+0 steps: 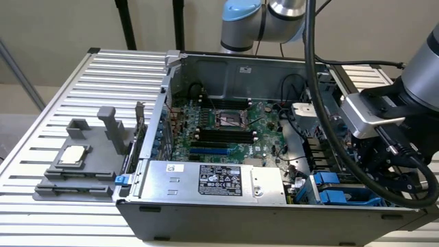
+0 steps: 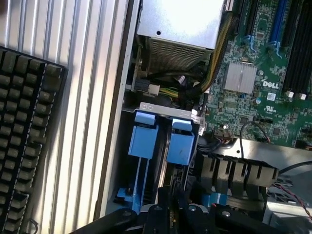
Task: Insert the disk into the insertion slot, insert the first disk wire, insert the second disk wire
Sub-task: 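Insert the first disk wire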
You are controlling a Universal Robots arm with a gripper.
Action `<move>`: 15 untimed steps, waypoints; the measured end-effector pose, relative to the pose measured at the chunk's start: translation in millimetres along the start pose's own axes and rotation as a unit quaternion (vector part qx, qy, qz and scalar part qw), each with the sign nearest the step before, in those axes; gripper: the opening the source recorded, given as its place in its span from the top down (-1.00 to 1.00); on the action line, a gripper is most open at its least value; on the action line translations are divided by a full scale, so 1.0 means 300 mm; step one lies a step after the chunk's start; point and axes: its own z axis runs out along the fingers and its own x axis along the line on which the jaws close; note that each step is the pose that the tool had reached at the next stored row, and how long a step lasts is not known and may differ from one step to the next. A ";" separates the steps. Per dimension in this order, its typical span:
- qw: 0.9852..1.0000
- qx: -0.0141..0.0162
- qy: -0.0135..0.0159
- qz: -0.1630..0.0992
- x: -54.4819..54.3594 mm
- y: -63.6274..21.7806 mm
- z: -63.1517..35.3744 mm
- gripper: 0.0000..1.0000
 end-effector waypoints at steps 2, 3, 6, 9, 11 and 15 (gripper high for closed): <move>1.000 0.006 0.000 0.005 -0.001 0.000 0.001 0.65; 1.000 0.009 0.000 0.008 -0.001 0.000 0.002 0.65; 1.000 0.018 0.001 0.015 -0.005 0.003 0.004 0.65; 1.000 0.026 0.003 0.017 -0.008 0.018 0.006 0.65; 0.999 0.029 0.003 0.018 -0.012 0.030 0.006 0.65; 0.999 0.035 0.005 0.026 -0.019 0.037 0.012 0.65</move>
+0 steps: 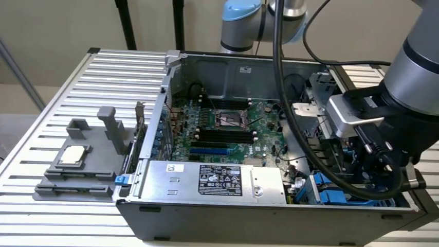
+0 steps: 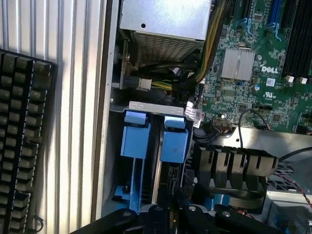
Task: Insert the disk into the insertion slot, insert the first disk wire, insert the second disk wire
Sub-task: 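Insert the first disk wire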
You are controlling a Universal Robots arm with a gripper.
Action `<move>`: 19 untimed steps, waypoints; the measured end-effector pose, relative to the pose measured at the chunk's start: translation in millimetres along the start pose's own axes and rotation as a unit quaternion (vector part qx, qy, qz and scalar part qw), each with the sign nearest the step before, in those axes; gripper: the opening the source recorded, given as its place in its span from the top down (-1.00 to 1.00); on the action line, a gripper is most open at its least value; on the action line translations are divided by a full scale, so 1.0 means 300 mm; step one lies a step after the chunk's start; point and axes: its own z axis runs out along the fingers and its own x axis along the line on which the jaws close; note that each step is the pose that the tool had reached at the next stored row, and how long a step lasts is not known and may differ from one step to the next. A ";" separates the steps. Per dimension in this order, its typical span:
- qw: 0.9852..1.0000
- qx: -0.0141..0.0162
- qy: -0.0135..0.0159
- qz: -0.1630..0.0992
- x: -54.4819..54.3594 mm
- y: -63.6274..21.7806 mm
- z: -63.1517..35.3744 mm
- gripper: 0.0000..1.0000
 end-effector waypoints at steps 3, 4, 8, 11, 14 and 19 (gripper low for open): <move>1.000 0.005 0.002 0.007 -0.004 0.001 0.005 0.65; 1.000 0.007 0.002 0.009 -0.006 0.002 0.006 0.65; 1.000 0.013 0.003 0.013 -0.016 0.002 0.010 0.65; 1.000 0.017 0.004 0.017 -0.020 0.003 0.013 0.65; 1.000 0.020 0.005 0.021 -0.020 0.004 0.014 0.65; 0.999 0.021 0.006 0.027 -0.021 0.011 0.012 0.65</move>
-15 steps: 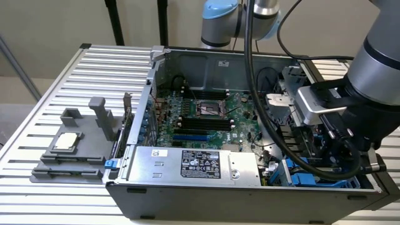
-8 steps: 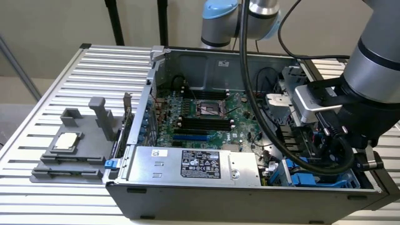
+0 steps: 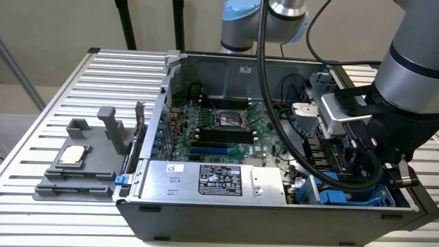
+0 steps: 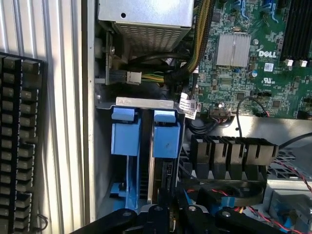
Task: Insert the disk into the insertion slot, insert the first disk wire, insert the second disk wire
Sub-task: 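Insert the first disk wire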
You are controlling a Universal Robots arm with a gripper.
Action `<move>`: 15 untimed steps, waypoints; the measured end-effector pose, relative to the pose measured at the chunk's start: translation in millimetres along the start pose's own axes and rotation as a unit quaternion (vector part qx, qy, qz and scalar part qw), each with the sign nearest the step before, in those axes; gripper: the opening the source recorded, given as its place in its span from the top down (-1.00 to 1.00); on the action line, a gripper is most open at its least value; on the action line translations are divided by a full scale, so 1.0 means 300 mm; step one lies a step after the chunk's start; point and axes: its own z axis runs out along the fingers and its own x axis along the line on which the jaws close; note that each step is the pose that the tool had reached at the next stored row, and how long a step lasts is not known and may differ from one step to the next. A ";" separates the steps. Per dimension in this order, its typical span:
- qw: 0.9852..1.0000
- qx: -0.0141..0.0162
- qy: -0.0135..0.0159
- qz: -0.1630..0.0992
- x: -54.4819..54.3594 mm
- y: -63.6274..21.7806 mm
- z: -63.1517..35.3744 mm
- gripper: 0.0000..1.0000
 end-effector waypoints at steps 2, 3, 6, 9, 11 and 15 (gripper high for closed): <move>1.000 0.000 0.000 0.001 0.000 0.001 0.000 0.65; 1.000 0.000 0.001 0.003 0.000 0.001 0.000 0.65; 1.000 0.001 0.003 0.009 0.000 0.001 0.000 0.65; 1.000 0.002 0.004 0.014 -0.001 0.001 0.000 0.65; 1.000 0.003 0.004 0.015 -0.002 0.002 0.000 0.65; 1.000 0.004 0.005 0.016 -0.003 0.007 0.001 0.65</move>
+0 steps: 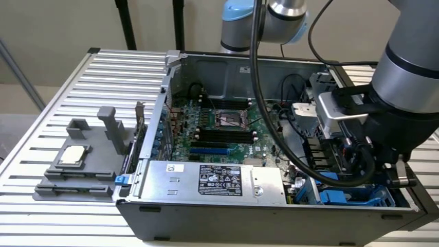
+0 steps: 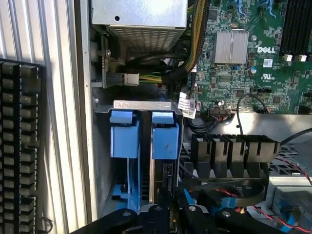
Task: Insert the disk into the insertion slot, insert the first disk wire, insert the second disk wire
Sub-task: 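Insert the first disk wire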
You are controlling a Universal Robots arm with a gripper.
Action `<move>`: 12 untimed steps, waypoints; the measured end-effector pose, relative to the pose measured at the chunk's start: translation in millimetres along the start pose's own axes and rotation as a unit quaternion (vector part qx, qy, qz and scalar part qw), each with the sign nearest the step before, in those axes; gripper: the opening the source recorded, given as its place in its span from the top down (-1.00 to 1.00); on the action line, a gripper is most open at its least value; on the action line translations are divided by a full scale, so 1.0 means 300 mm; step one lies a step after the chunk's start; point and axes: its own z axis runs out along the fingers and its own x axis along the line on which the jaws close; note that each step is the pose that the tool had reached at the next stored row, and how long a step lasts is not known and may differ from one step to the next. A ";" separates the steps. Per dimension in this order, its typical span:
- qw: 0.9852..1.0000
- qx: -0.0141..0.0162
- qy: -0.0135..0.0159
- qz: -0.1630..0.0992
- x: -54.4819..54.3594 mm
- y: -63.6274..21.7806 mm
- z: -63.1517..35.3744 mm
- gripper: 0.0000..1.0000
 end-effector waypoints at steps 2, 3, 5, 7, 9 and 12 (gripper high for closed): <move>1.000 0.000 0.000 0.000 0.000 0.001 0.001 0.65; 1.000 0.001 0.000 0.001 0.000 0.001 0.001 0.65; 1.000 0.001 0.000 0.001 0.000 0.001 0.003 0.65; 1.000 0.001 0.000 0.001 -0.001 0.002 0.004 0.65; 1.000 0.001 0.000 0.001 -0.001 0.002 0.007 0.65; 1.000 0.001 0.000 0.001 -0.002 0.002 0.006 0.65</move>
